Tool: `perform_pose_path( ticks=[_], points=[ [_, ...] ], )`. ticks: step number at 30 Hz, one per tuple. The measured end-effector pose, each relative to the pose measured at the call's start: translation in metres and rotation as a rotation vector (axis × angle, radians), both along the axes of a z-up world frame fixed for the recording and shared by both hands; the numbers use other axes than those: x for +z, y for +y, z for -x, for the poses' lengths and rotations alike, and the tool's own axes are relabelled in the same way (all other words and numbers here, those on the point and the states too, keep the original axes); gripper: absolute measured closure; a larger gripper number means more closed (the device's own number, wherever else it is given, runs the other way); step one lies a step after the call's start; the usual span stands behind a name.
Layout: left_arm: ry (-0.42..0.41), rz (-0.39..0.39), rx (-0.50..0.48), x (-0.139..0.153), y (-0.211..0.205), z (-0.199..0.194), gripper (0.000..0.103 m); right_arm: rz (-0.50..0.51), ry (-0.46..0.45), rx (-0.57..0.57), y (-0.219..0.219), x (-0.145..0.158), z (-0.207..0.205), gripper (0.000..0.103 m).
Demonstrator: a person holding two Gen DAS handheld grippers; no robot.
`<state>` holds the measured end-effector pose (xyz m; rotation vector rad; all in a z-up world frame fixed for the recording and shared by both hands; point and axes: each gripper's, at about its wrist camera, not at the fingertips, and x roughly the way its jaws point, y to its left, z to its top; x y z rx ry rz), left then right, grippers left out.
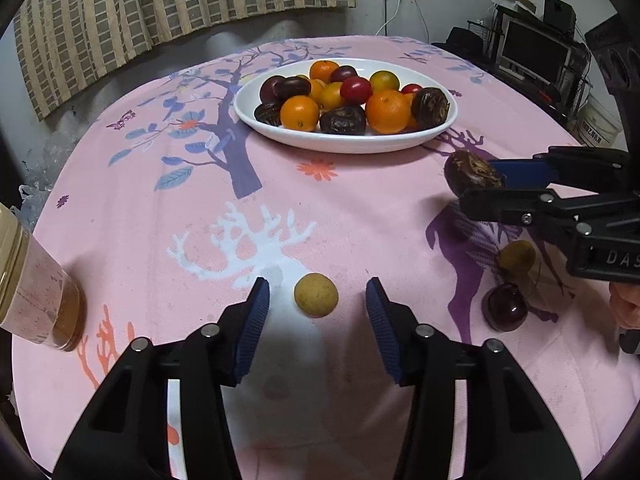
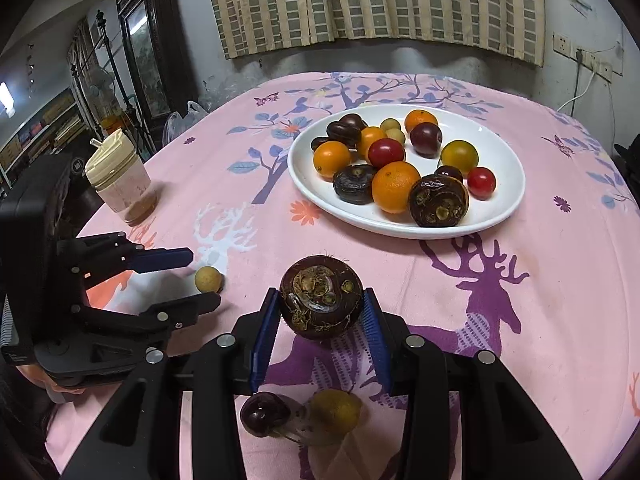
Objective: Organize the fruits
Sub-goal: 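Grasp a dark plum with the right tool while the left tool grasps a small yellow fruit, both onto plate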
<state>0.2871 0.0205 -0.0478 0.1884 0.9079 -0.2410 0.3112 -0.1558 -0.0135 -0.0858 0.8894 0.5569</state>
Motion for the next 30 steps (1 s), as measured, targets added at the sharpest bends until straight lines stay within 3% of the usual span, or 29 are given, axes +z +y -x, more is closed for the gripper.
perform_pose_path(
  ticks=[2,7,11,15,21,22,23,24,25,27,28,29,30],
  points=[
    [0.012,0.001,-0.004,-0.004,-0.001,-0.002,0.068,0.000,0.002,0.001,0.000,0.000,0.000,0.061],
    [0.012,-0.016,-0.004,-0.010,-0.003,-0.004,0.080,0.003,-0.004,-0.004,0.001,0.001,0.000,0.061],
    [-0.001,0.028,0.046,0.001,0.003,-0.007,0.080,-0.001,-0.021,-0.009,-0.001,0.005,0.001,0.061],
    [-0.039,0.113,0.071,0.033,0.007,-0.028,0.080,-0.034,-0.088,-0.039,-0.007,0.024,-0.008,0.061],
    [-0.095,0.129,0.069,0.075,-0.026,-0.116,0.079,-0.064,-0.181,-0.142,-0.020,0.050,-0.062,0.060],
    [-0.117,0.087,0.097,0.076,-0.034,-0.134,0.072,-0.064,-0.195,-0.153,-0.022,0.051,-0.075,0.059],
    [-0.119,0.058,0.131,0.075,-0.037,-0.145,0.044,-0.058,-0.208,-0.168,-0.024,0.051,-0.083,0.055],
    [-0.109,0.036,0.178,0.074,-0.039,-0.152,0.033,-0.045,-0.214,-0.184,-0.026,0.050,-0.087,0.045],
    [-0.108,0.049,0.211,0.073,-0.037,-0.151,0.028,-0.027,-0.206,-0.199,-0.029,0.050,-0.088,0.042],
    [-0.110,0.118,0.170,0.075,-0.034,-0.133,0.026,-0.046,-0.183,-0.175,-0.036,0.047,-0.079,0.038],
    [-0.113,0.129,0.147,0.075,-0.033,-0.121,0.018,-0.065,-0.168,-0.150,-0.041,0.045,-0.067,0.032],
    [-0.122,0.111,0.135,0.074,-0.032,-0.104,0.009,-0.071,-0.157,-0.134,-0.044,0.042,-0.058,0.029],
    [-0.134,0.091,0.132,0.072,-0.029,-0.089,0.006,-0.076,-0.142,-0.107,-0.047,0.038,-0.045,0.027]
  ],
)
